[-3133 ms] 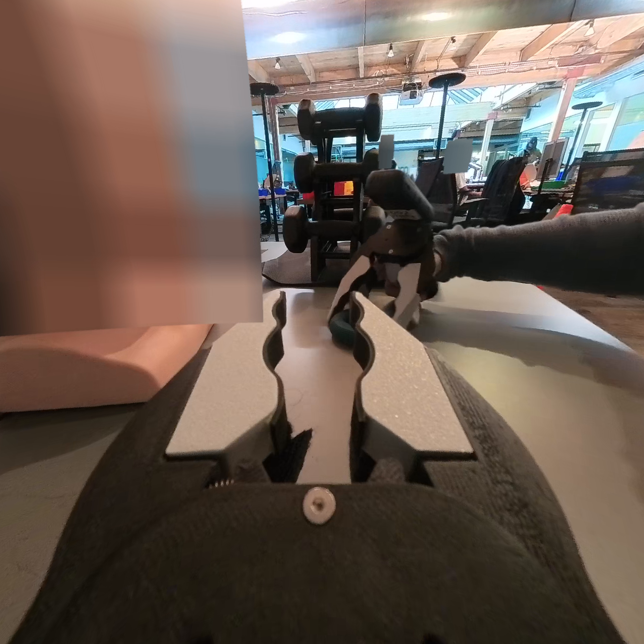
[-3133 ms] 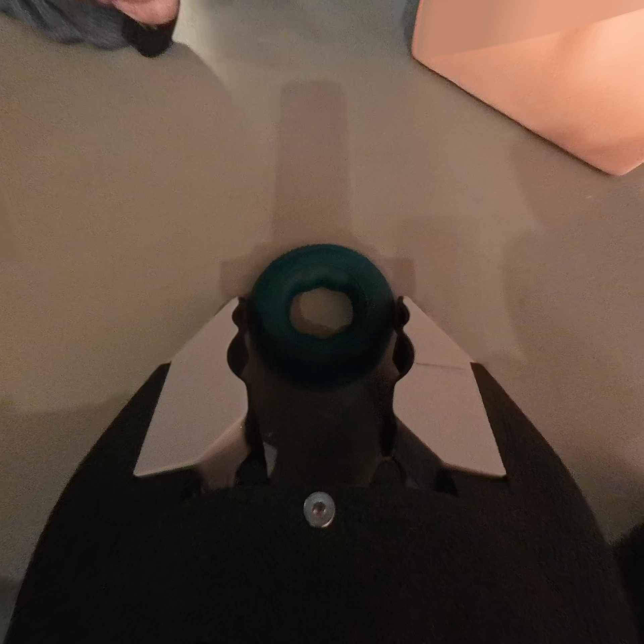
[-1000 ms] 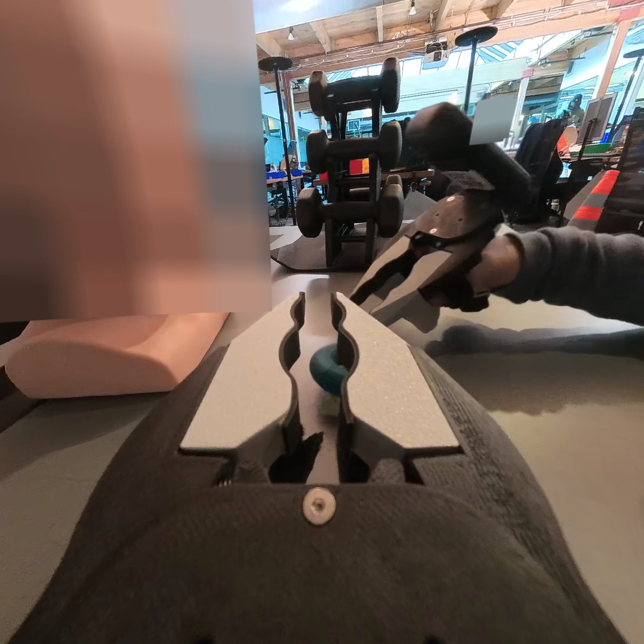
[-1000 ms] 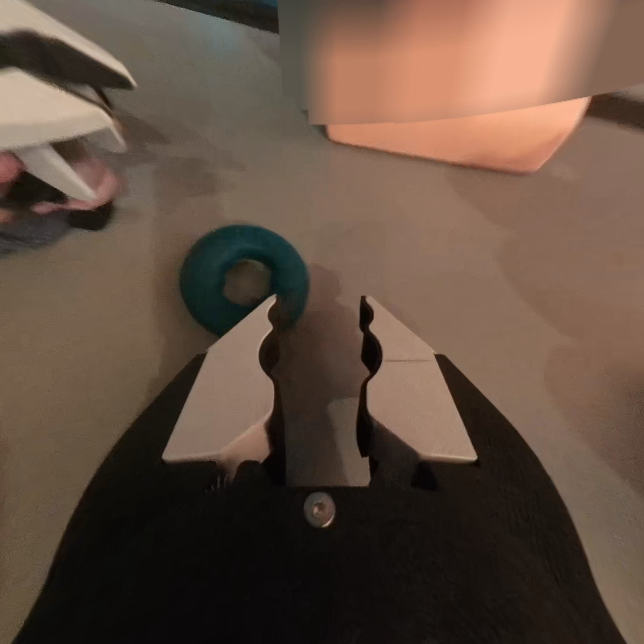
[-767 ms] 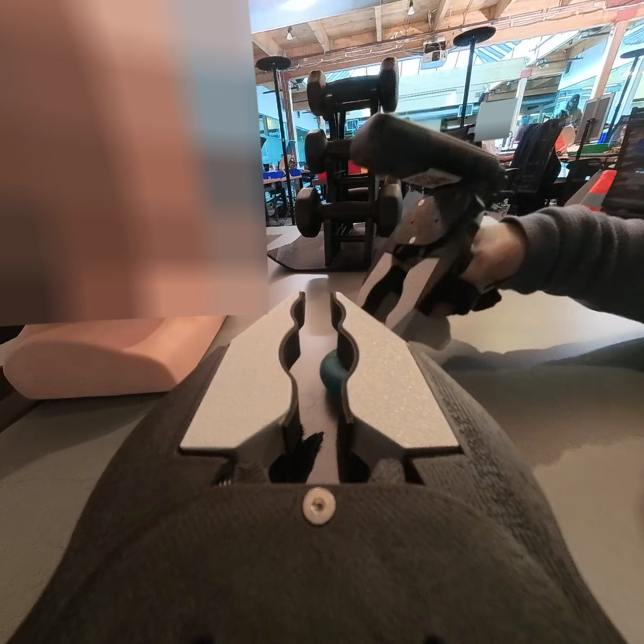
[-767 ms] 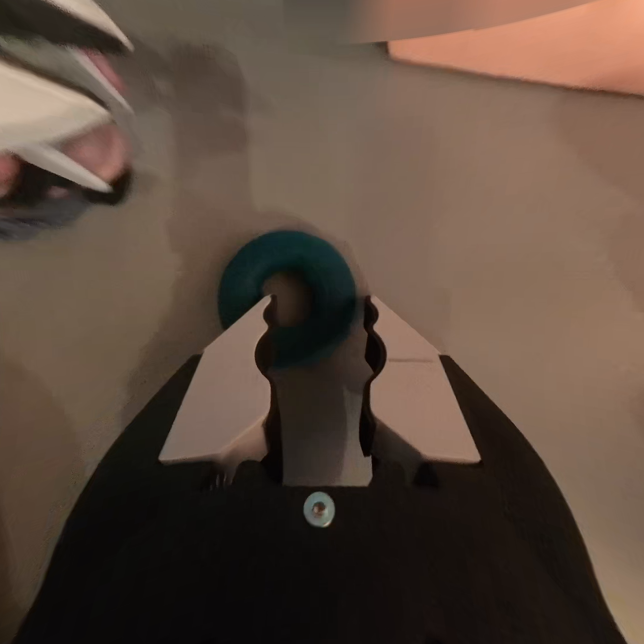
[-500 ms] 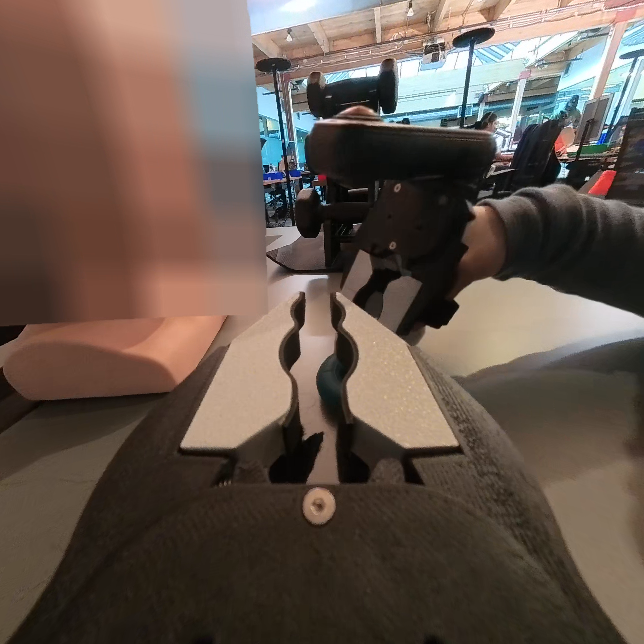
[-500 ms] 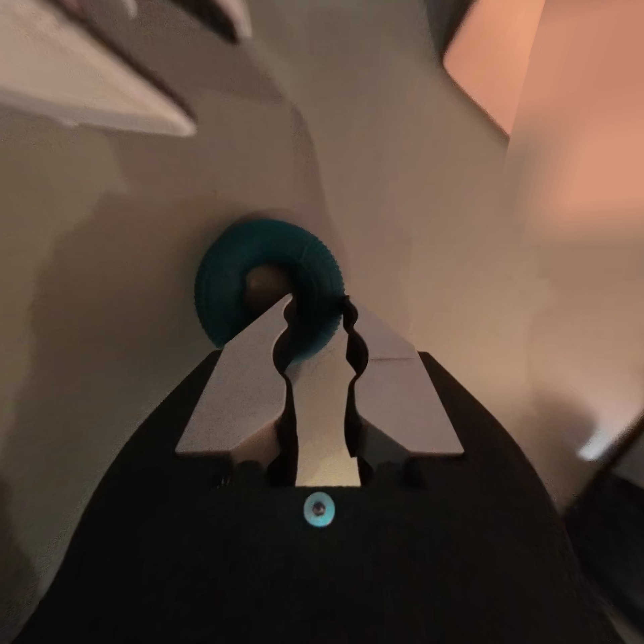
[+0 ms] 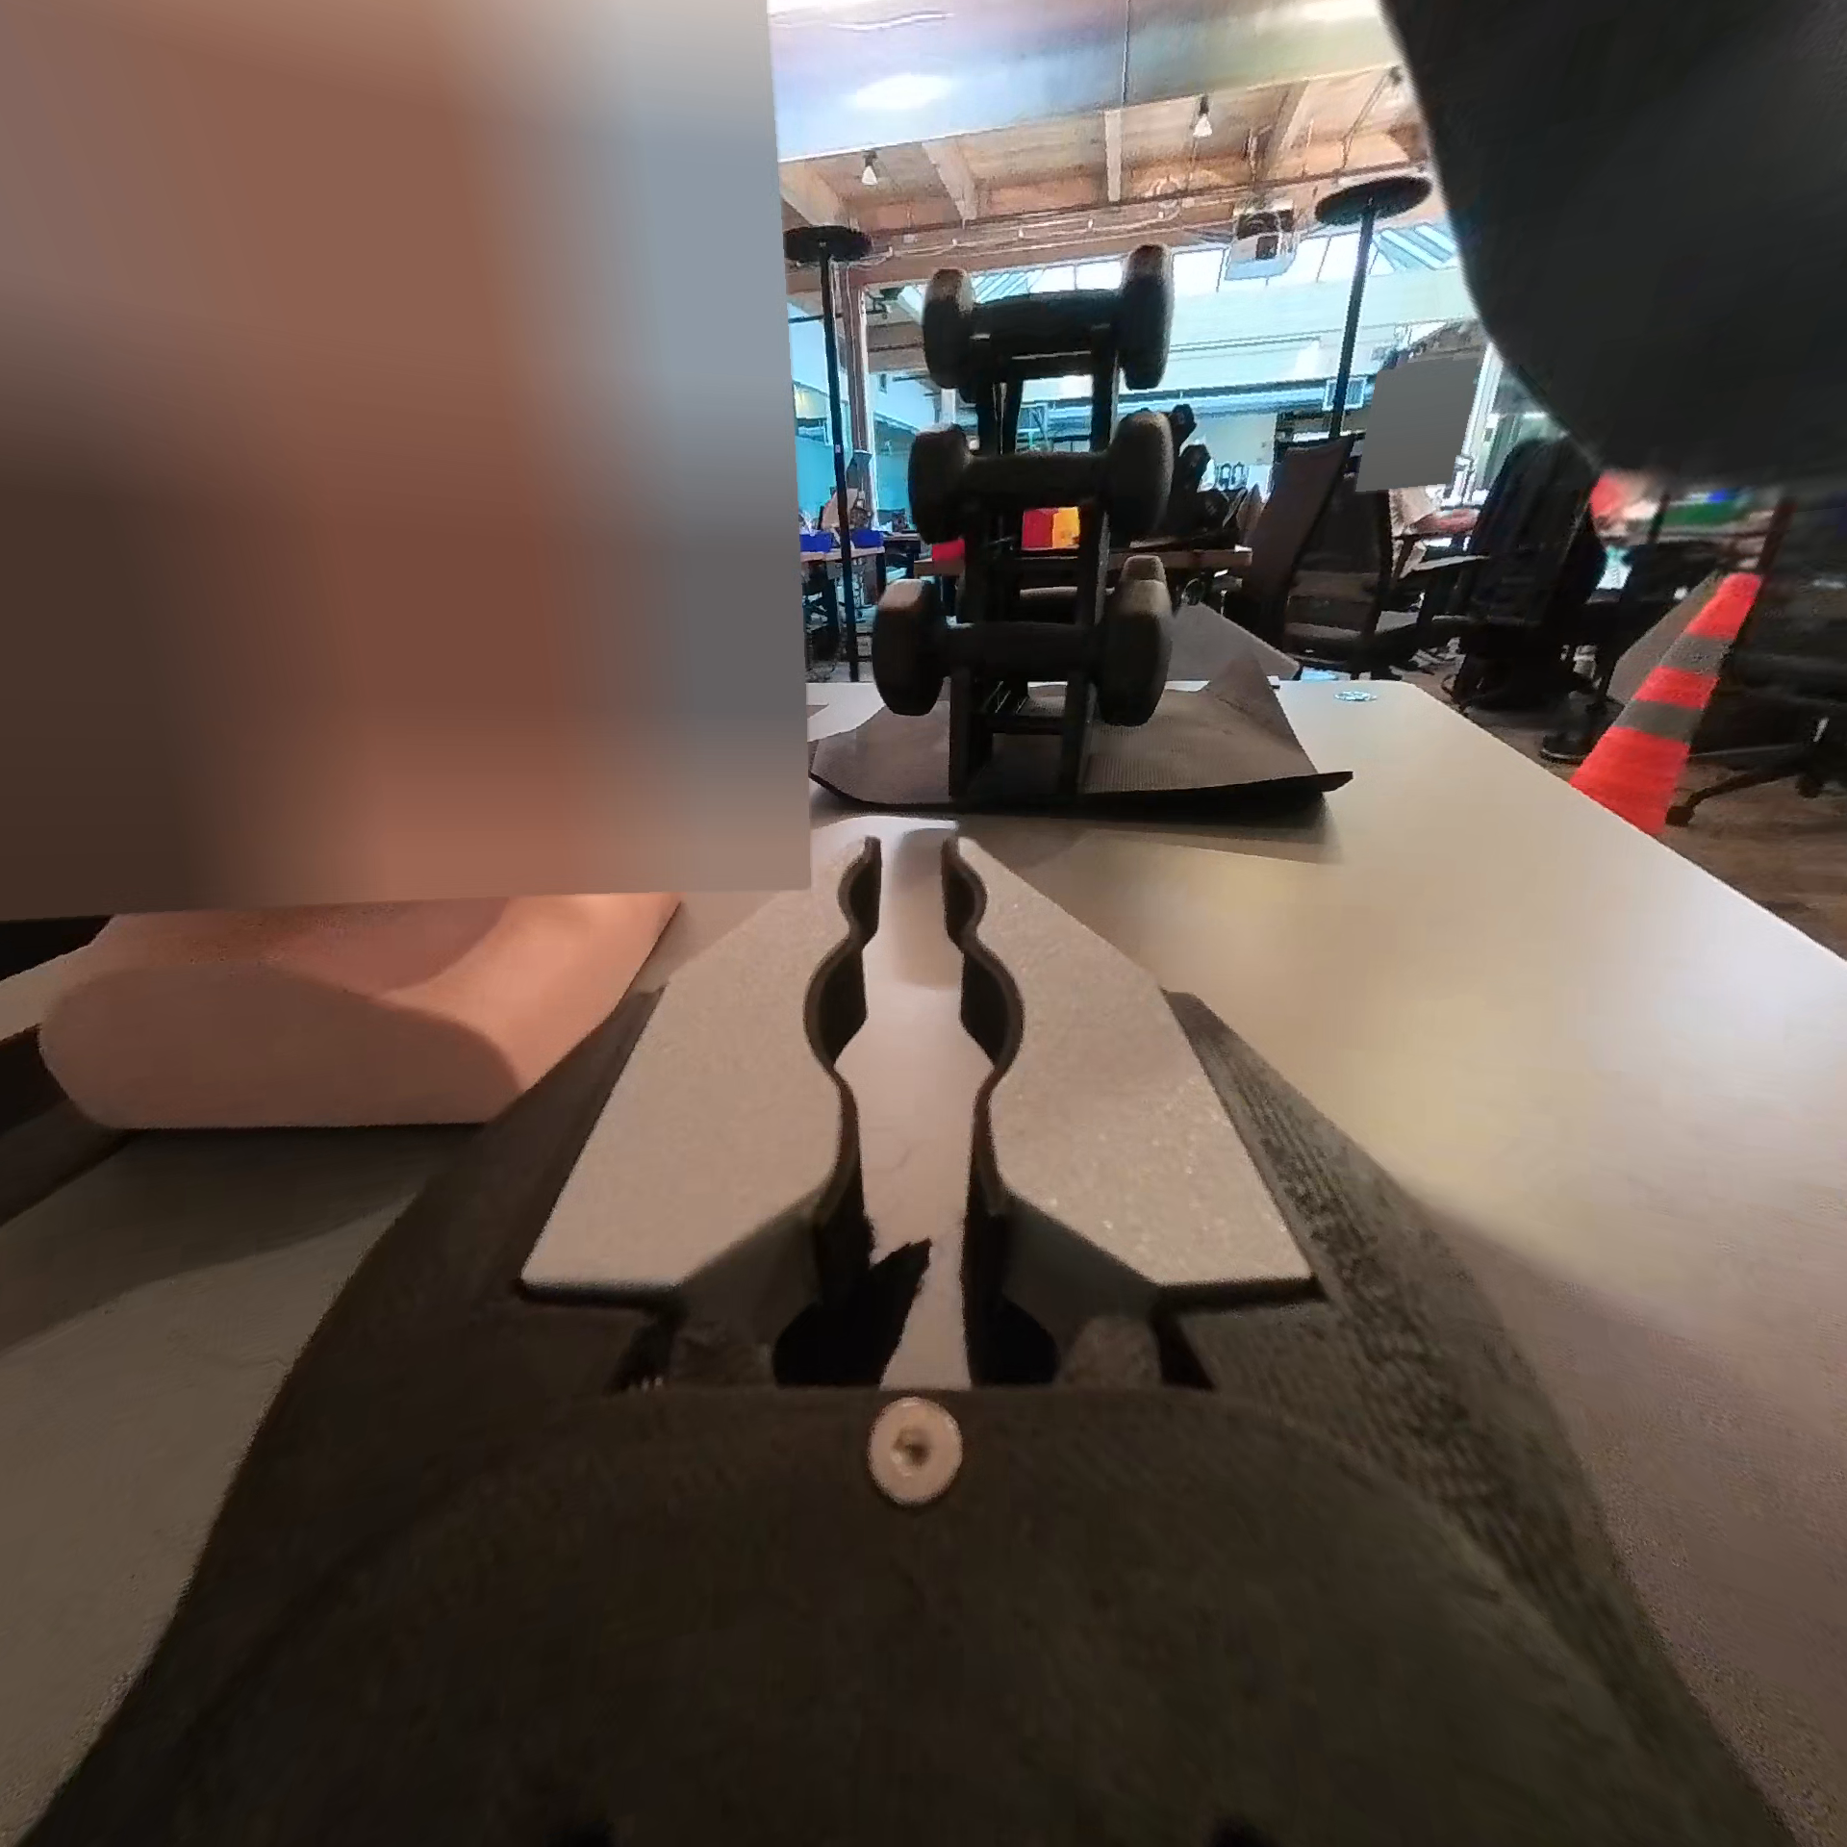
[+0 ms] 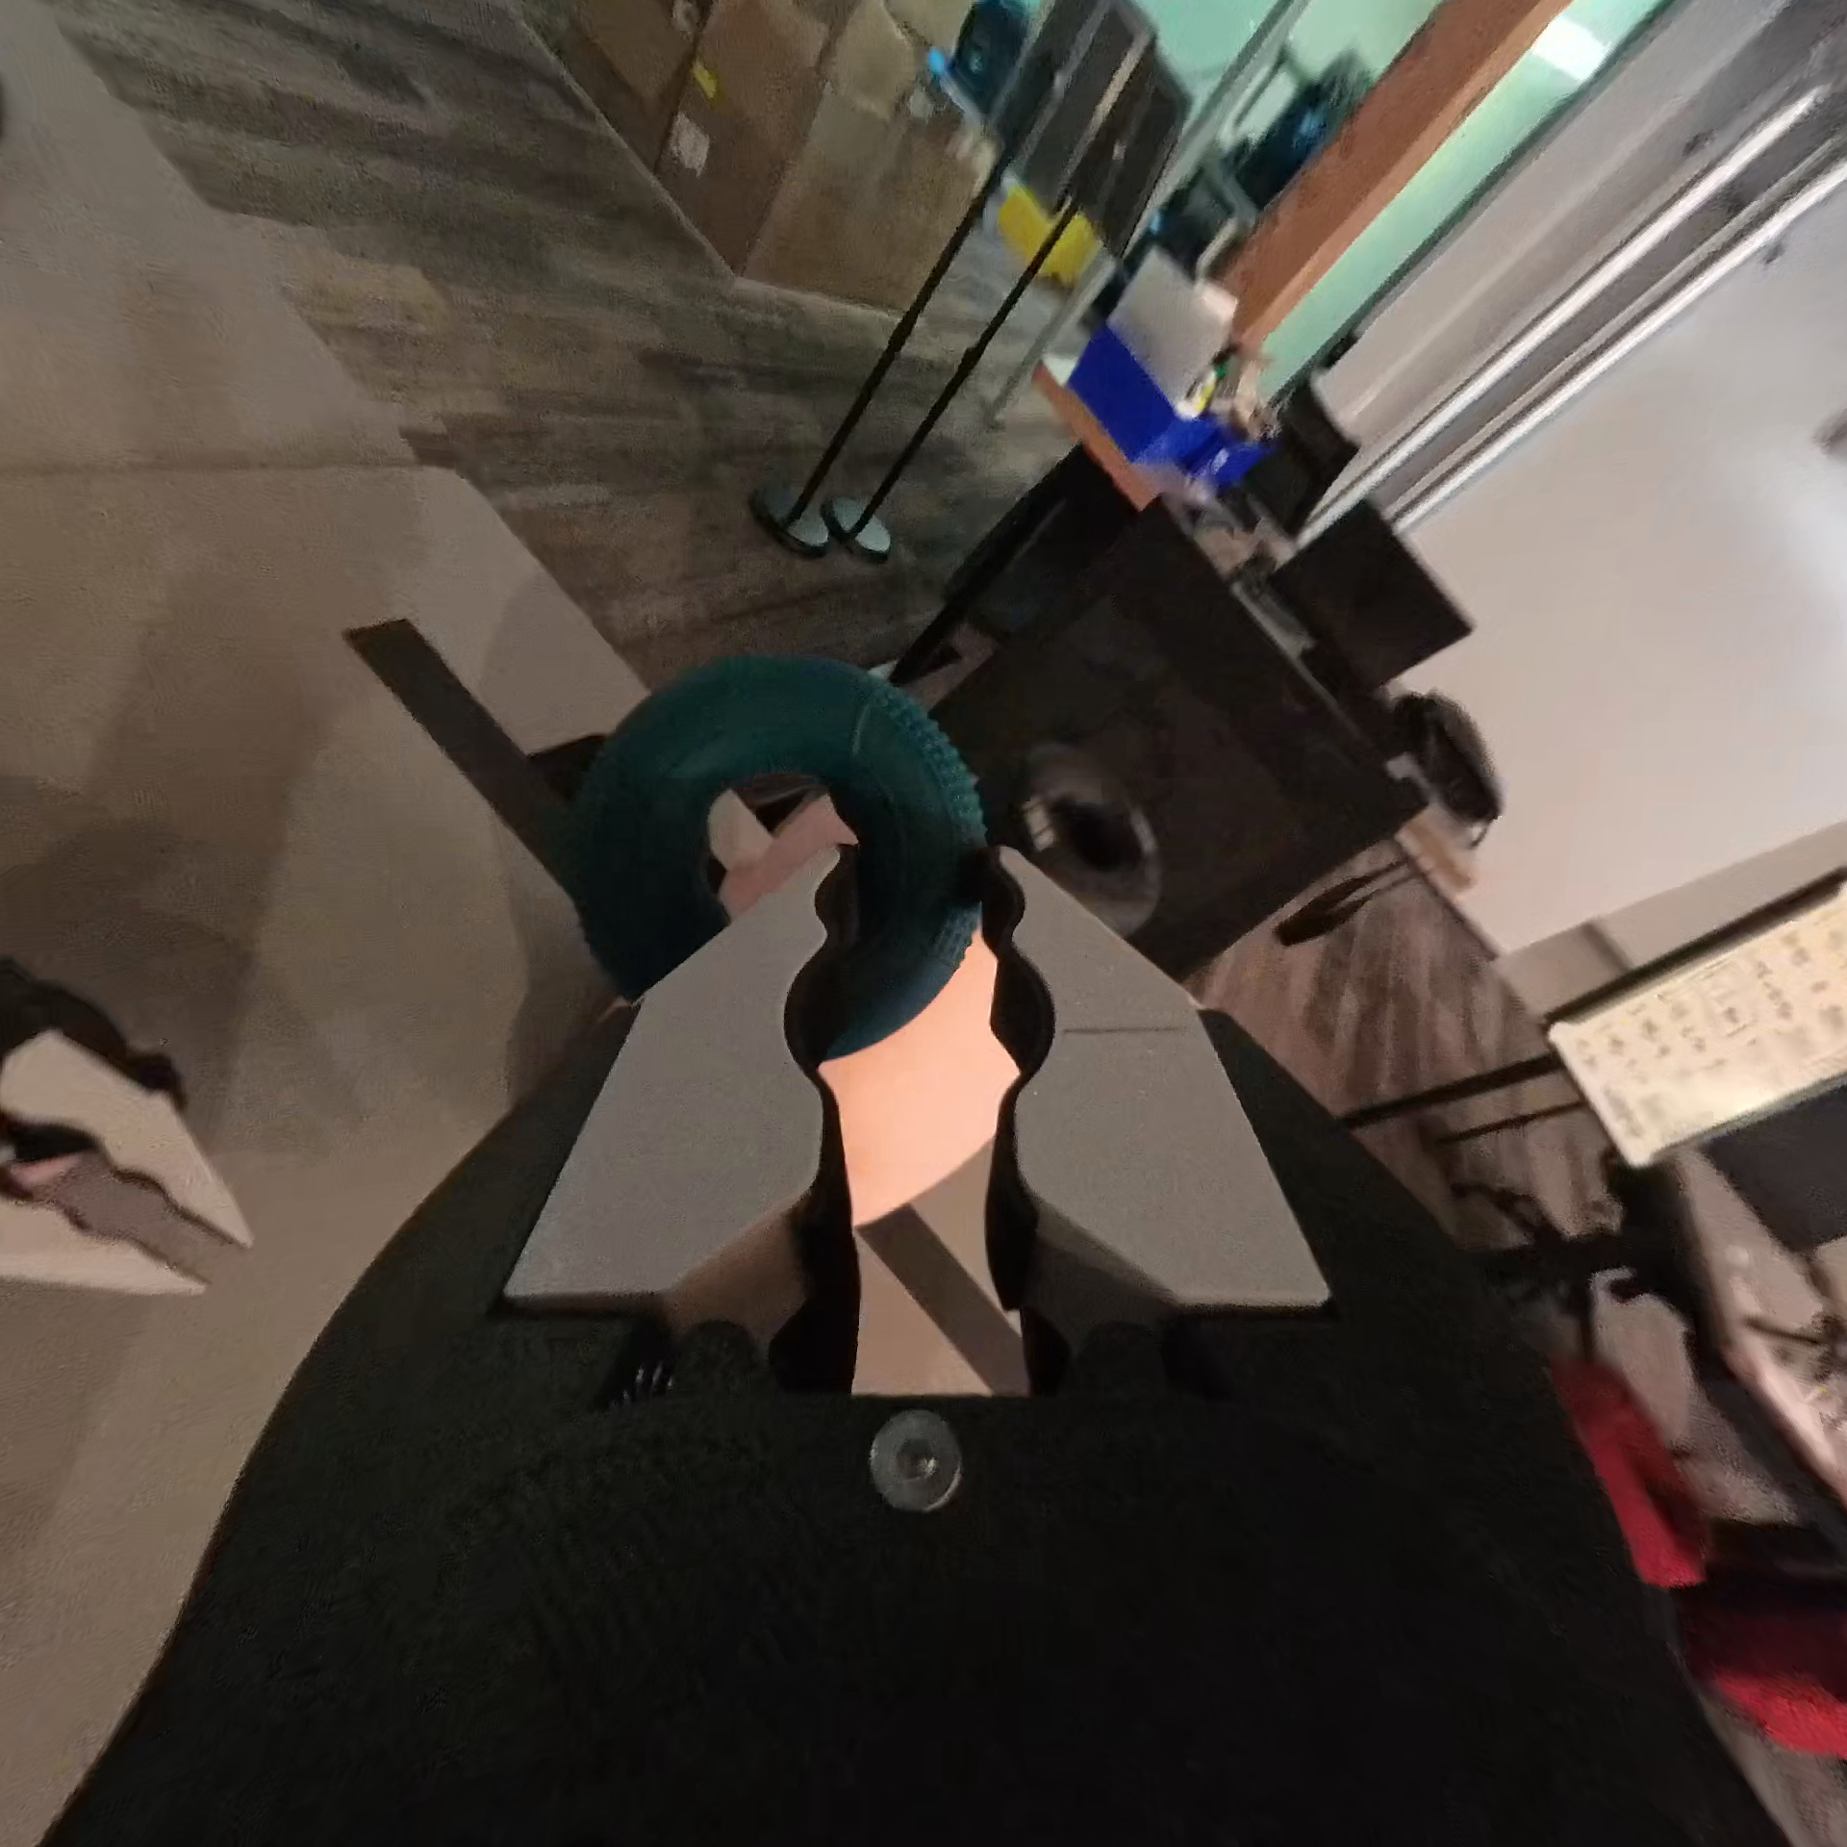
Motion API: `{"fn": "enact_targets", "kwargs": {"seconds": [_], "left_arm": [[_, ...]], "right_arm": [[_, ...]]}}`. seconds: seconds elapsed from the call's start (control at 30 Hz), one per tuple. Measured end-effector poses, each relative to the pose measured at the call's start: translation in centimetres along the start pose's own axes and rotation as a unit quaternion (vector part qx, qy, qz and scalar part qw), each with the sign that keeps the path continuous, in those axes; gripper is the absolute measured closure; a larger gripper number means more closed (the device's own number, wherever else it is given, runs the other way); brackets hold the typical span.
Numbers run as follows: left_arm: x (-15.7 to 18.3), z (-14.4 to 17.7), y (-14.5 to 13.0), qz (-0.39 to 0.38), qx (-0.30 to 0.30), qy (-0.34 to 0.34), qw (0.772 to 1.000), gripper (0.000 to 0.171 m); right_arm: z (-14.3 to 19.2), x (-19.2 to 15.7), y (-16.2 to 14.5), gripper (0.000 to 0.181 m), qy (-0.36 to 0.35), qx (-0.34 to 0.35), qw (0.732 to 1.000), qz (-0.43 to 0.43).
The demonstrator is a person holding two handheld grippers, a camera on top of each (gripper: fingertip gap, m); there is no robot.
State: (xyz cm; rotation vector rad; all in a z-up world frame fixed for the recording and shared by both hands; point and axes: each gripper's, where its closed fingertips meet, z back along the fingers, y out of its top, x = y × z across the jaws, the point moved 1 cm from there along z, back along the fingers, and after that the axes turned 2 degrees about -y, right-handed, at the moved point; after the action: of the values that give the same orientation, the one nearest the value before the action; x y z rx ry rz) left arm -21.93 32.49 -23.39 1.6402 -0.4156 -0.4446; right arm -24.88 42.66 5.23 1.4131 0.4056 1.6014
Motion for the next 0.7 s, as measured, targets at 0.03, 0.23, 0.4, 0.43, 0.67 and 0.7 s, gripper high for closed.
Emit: {"fn": "enact_targets", "kwargs": {"seconds": [0.03,0.23,0.4,0.43,0.67,0.7], "left_arm": [[-0.1,0.0,0.0,0.004,0.002,0.001,1.0,0.161],[-0.3,0.1,0.2,0.017,0.007,0.0,1.0,0.161],[-0.2,0.0,0.1,0.013,0.003,-0.002,1.0,0.161],[-0.2,0.0,0.1,0.012,0.002,-0.002,1.0,0.161],[0.0,0.0,0.0,0.007,-0.002,-0.005,1.0,0.161],[0.0,0.0,0.0,0.007,-0.002,-0.005,1.0,0.161]], "right_arm": [[-1.3,2.0,1.3,0.159,0.009,-0.017,1.0,-0.016],[-9.1,9.8,-0.2,0.159,0.054,-0.21,0.965,-0.149],[-11.3,9.1,-3.6,0.159,0.117,-0.3,0.919,-0.228],[-11.4,8.9,-4.0,0.159,0.121,-0.308,0.916,-0.228],[-11.7,9.3,-5.0,0.158,0.109,-0.333,0.91,-0.221],[-11.7,9.2,-5.2,0.158,0.113,-0.337,0.908,-0.224]]}}
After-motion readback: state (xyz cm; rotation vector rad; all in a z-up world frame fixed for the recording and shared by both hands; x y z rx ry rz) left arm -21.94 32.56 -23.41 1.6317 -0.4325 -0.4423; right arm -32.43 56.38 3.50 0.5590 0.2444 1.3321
